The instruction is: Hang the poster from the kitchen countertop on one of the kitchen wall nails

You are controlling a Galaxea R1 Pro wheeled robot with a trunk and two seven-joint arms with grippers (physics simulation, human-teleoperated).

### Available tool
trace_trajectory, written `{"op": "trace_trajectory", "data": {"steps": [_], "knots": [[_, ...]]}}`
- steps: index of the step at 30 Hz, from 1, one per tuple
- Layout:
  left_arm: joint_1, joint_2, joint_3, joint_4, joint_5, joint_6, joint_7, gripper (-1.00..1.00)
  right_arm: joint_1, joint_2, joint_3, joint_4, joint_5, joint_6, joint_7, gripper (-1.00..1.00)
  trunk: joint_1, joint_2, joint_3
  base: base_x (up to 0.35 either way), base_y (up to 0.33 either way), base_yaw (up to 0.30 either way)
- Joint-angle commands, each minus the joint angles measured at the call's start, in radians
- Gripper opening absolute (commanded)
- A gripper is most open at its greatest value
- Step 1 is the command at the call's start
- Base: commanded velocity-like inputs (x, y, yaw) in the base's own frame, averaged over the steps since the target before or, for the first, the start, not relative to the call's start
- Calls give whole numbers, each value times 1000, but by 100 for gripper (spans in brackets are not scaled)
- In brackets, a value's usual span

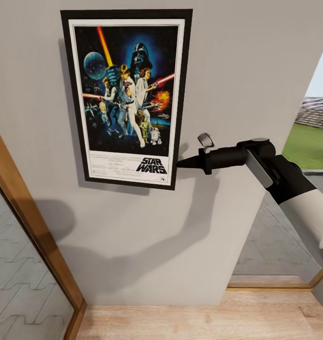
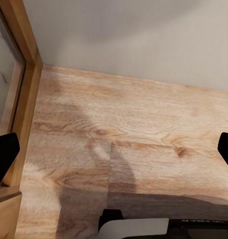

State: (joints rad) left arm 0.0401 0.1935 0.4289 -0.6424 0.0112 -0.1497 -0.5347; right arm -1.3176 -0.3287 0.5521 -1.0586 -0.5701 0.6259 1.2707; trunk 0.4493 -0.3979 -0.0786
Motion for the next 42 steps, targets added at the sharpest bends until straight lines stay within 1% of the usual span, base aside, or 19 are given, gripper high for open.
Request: {"op": "trace_trajectory", "data": {"steps": [1,21,42], "knots": [[0,0,2,-1,1,-1,-5,100,-2,-1,3,0,-10,11,-1,-100,1,-2,-2,0,0,0],[0,0,2,-2,1,-1,-5,100,-2,-1,3,4,-10,11,-4,-100,1,-2,-2,0,0,0],[0,0,3,-2,1,-1,-5,100,-2,-1,2,31,-10,14,-4,-100,1,-2,-2,0,0,0]]}}
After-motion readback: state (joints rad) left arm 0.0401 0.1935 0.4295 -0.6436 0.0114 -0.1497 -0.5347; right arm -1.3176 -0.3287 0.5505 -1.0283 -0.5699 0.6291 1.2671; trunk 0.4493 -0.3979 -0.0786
